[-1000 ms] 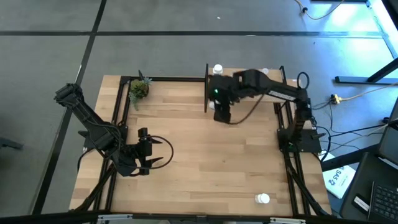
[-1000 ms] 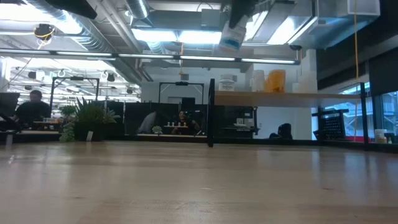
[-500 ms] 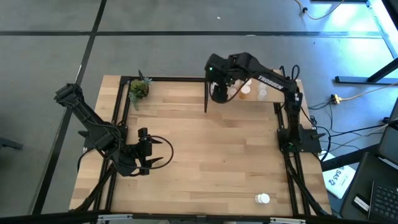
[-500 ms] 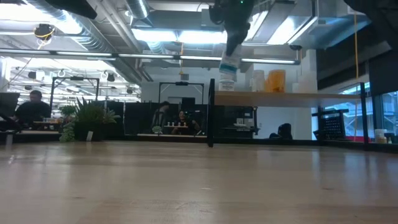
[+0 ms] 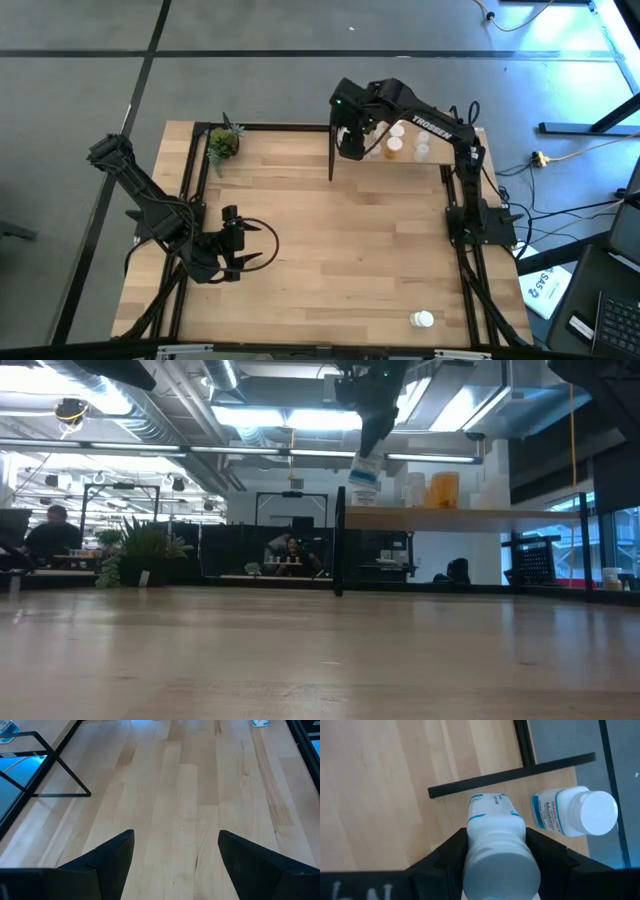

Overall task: Pick and place medicine bottles onto shelf by color
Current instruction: Put the top white pill bottle on the shelf aligned with the other white pill bottle

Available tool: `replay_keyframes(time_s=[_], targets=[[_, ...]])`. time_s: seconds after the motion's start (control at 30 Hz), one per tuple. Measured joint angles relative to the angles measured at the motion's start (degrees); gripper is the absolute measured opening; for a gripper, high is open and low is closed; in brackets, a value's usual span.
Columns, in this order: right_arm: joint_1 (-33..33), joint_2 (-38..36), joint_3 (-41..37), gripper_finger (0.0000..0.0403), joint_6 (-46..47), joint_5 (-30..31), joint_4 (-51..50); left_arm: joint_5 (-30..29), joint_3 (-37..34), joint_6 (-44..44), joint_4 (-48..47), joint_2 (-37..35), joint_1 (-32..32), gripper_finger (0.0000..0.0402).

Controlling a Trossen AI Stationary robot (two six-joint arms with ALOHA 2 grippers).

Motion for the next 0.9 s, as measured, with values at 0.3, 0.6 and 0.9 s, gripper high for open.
replay_keyframes(time_s=[0.3,0.6,0.9], targets=[[-0.04,0.0,0.0,0.0178,-0.94,0.1,-0.13,0.0,0.0,0.0,0.0,0.0,-0.01,0.0283],[-0.04,0.0,0.0,0.0178,-1.5,0.1,-0.21,-0.85,0.0,1.36,0.2,0.0,0.25,0.0283],[-0.18,0.22,0.0,0.0178,-1.77,0.12,-0.29,-3.63,0.0,1.42,0.2,0.0,2.13,0.0283]])
